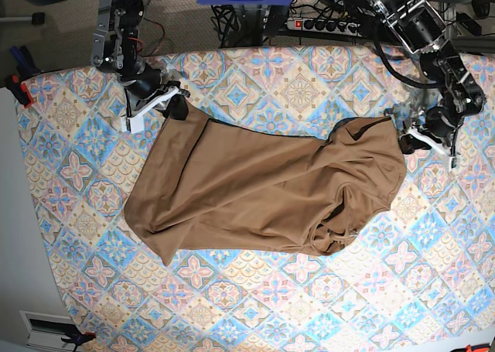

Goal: Layout the t-shirt on the table in an organized manner, then fold the t-shirt properly
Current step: 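Regrasp the shirt corner with the left gripper near the shoulder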

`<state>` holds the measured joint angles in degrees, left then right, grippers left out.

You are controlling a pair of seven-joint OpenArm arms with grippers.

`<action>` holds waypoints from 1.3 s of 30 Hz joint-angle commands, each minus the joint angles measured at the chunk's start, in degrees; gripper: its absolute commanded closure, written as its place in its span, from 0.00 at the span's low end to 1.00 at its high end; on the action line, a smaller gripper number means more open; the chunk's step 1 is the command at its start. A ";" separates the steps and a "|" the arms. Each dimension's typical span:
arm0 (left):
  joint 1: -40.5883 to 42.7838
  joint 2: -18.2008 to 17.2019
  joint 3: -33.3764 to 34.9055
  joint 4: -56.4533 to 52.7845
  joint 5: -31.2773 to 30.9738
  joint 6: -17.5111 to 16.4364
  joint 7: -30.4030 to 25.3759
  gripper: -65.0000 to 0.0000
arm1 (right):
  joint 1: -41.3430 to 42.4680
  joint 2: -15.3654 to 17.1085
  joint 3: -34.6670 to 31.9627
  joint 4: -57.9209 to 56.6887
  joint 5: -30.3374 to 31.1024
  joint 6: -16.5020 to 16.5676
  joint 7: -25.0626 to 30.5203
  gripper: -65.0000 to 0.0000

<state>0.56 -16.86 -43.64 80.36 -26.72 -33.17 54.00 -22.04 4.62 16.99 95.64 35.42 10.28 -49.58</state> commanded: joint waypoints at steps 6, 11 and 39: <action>-3.06 -3.14 0.08 -10.25 -0.75 -0.28 -3.14 0.51 | -0.33 0.34 0.28 0.23 -2.41 -1.62 -0.92 0.79; -4.03 -3.23 3.68 -11.39 -0.75 -3.10 -4.02 0.51 | -0.33 0.34 0.28 0.23 -2.41 -1.62 -0.92 0.79; 6.87 0.03 12.65 13.84 -0.84 -5.03 6.18 1.00 | -0.33 0.34 0.81 14.47 -2.50 -1.71 -6.11 1.00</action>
<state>8.56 -16.03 -30.89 92.84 -26.11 -37.85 61.78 -22.24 4.67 17.65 109.10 32.32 8.12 -56.29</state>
